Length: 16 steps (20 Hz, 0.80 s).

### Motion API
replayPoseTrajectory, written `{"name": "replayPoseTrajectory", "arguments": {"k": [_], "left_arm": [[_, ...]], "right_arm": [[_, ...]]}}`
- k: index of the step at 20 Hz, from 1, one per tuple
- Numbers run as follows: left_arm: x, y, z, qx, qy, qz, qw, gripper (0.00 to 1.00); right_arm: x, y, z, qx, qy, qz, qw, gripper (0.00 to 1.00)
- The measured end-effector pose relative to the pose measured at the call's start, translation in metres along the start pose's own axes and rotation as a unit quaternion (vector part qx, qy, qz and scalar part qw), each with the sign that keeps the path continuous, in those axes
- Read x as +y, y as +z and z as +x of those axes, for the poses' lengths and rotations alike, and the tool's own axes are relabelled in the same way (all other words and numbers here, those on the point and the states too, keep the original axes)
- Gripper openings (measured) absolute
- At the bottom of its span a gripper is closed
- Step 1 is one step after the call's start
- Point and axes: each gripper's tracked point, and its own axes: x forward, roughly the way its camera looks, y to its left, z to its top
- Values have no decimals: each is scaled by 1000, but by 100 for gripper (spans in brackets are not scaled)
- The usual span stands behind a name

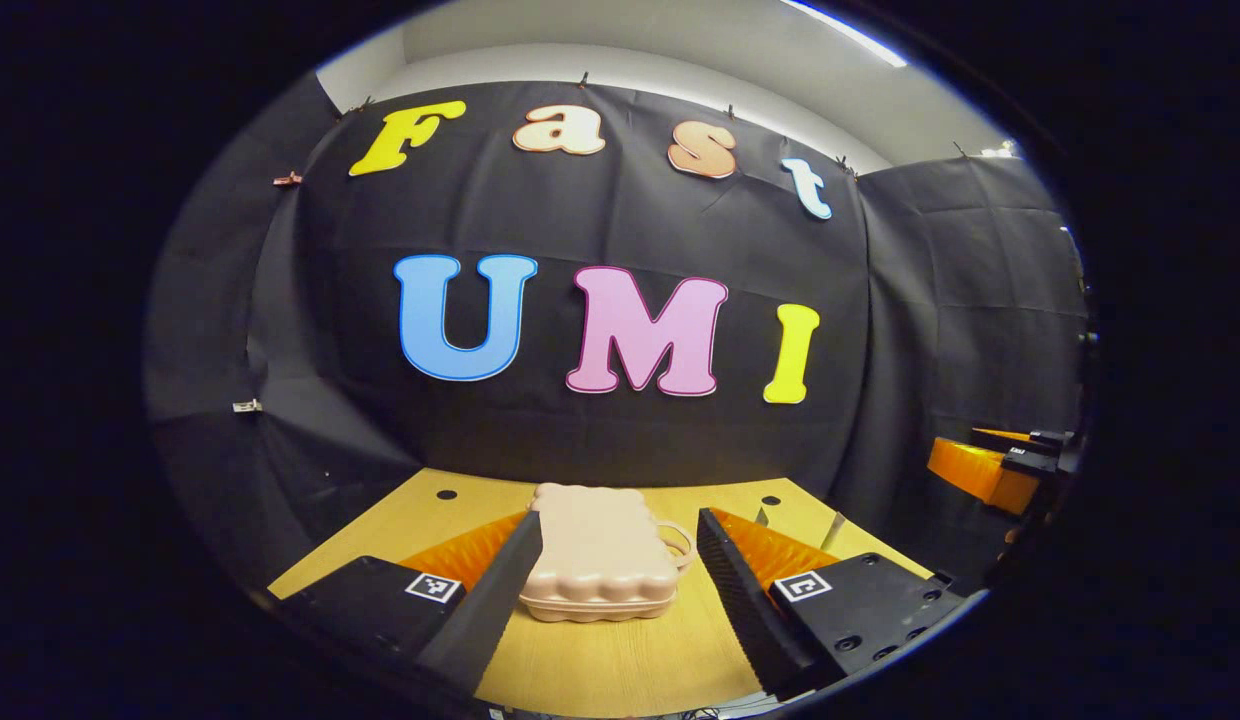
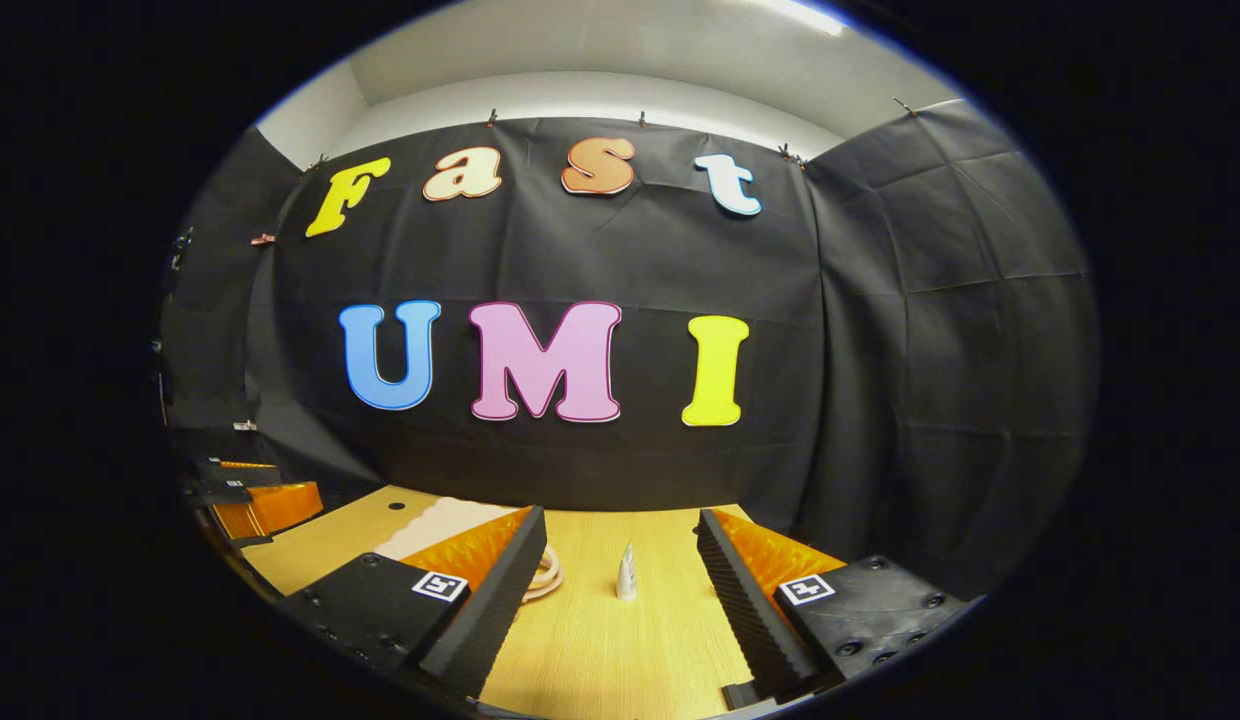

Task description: First open the suitcase, pack the skin care products into it, and then close the suitcase.

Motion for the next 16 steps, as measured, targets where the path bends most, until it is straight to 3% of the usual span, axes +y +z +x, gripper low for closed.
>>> {"name": "replayPoseTrajectory", "arguments": {"k": [8, 16], "left_arm": [[-60, -20, 106, 45, -31, 4, 999, 98], [-121, -93, 235, 136, -51, 16, 989, 97]], "right_arm": [[-39, -5, 58, 10, 3, 0, 1000, 96], [-94, -32, 128, 24, 3, 6, 1000, 96]]}}
